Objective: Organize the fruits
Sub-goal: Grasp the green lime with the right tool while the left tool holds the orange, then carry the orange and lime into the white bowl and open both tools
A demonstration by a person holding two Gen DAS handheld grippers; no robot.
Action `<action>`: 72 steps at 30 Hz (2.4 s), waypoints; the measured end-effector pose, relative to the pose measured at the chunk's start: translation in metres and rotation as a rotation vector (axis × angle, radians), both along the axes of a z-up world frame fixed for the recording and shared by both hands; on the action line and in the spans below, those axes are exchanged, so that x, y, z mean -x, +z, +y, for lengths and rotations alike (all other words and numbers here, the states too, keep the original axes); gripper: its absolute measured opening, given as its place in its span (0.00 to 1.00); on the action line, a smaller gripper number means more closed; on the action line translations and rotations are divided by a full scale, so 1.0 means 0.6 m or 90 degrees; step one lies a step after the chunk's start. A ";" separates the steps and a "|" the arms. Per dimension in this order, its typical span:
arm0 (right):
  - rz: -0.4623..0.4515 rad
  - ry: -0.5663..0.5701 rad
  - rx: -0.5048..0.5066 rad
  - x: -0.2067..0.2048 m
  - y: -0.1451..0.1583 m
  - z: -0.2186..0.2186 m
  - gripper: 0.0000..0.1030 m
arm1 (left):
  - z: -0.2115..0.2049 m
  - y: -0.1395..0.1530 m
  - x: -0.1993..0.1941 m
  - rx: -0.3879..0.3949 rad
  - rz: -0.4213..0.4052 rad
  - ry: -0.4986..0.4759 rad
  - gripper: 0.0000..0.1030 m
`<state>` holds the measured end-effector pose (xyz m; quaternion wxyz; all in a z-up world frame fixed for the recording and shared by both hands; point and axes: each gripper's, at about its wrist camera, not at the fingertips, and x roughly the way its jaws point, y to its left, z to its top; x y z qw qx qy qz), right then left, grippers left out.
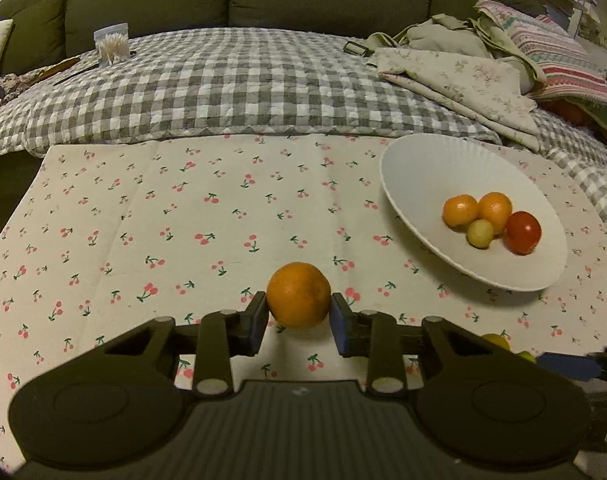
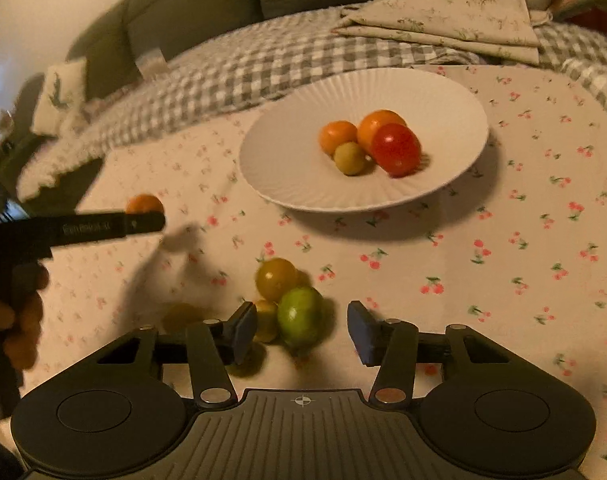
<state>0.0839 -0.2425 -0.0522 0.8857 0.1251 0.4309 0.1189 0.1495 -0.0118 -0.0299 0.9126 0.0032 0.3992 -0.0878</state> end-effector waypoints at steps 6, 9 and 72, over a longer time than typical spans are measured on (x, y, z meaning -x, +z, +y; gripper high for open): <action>0.015 0.014 -0.049 -0.012 -0.008 0.005 0.42 | 0.002 0.000 -0.001 0.006 0.001 0.000 0.30; 0.022 0.011 -0.058 -0.009 -0.005 0.003 0.39 | 0.007 0.000 -0.003 0.015 0.005 0.005 0.30; -0.088 -0.125 -0.007 -0.081 0.041 -0.078 0.26 | -0.166 -0.005 -0.033 -0.005 -0.106 -0.185 0.33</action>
